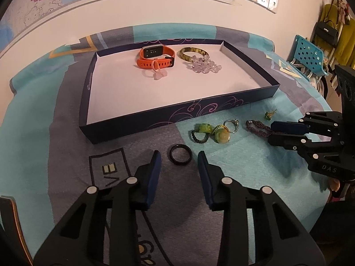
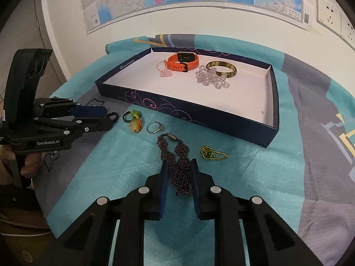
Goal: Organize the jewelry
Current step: 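Move the left gripper to the black ring while the right approaches the purple beaded necklace, then grasp the black ring with the left gripper while the right grasps the purple beaded necklace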
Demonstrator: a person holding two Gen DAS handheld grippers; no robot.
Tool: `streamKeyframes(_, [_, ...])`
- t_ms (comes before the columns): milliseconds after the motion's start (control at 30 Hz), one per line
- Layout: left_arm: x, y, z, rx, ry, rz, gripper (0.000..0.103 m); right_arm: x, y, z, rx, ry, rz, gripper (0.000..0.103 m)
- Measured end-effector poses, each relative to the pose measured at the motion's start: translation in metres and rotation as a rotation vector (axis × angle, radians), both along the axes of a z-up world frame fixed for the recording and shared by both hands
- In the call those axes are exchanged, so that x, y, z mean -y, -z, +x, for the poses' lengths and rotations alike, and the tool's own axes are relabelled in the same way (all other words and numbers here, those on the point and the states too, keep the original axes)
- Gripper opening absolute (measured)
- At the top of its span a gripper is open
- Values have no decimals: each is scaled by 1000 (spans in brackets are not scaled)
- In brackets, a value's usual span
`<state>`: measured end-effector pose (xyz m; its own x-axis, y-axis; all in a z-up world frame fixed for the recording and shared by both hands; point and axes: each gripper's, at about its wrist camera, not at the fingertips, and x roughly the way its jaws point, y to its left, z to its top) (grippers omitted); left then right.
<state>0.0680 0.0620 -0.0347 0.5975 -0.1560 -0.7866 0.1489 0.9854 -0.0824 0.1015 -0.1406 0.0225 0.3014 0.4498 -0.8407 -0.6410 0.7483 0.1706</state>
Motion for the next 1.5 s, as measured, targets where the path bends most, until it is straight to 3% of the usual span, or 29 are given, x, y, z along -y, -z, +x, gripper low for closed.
streamKeyframes(100, [1, 0, 1, 1, -2, 14, 31, 0, 0, -1, -4, -4, 9, 12])
streamKeyframes(267, [1, 0, 1, -2, -9, 19, 20, -1, 0, -2, -11, -7, 23, 12])
streamKeyframes(1000, [-1, -5, -10, 7, -12, -3, 19, 5, -12, -1, -29, -4, 115, 11])
streamKeyframes(1267, [-1, -7, -13, 13, -7, -14, 9, 8, -24, 1, 4, 1, 134, 10])
streamKeyframes(1367, [-1, -4, -13, 7, -13, -10, 15, 8, -25, 2, 3, 2, 136, 10])
streamKeyframes(1433, [-2, -4, -12, 6, -14, -16, 32, 7, -24, 2, -1, 0, 132, 10])
streamKeyframes(1500, [-2, -4, -12, 13, -10, -14, 36, 6, -22, 2, -7, -1, 131, 10])
